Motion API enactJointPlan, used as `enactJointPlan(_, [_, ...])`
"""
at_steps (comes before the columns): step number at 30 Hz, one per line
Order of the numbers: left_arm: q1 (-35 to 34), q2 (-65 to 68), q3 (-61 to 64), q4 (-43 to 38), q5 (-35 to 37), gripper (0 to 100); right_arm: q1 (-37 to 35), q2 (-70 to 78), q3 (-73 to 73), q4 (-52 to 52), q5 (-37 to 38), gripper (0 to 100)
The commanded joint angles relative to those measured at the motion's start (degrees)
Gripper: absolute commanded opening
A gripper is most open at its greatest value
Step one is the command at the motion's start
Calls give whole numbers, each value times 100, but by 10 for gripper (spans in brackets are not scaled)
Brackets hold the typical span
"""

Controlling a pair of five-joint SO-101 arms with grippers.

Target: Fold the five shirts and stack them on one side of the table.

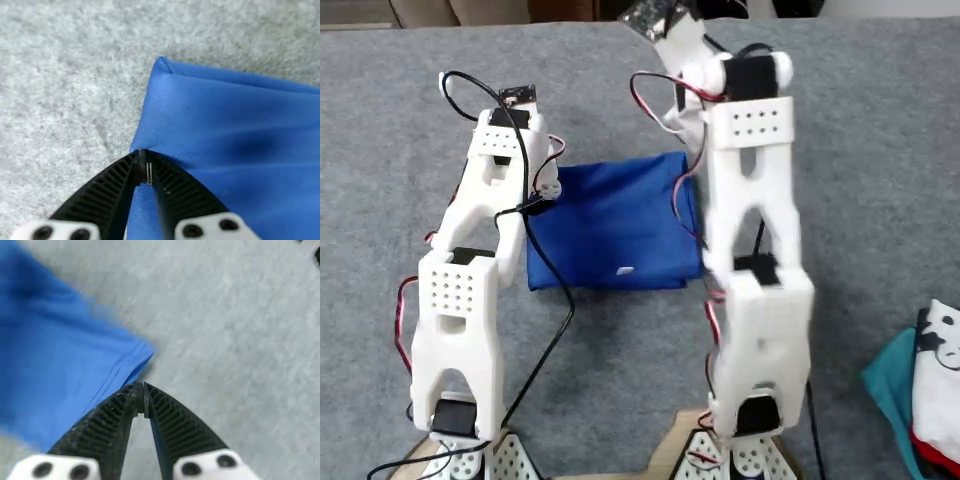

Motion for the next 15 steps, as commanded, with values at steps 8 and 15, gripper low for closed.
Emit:
enactJointPlan(8, [88, -154, -88, -26, 0, 22, -75, -4286, 5130, 53, -26, 6])
enactJointPlan(15, [79, -268, -756, 747, -9, 22, -75, -5684, 7749, 53, -62, 8])
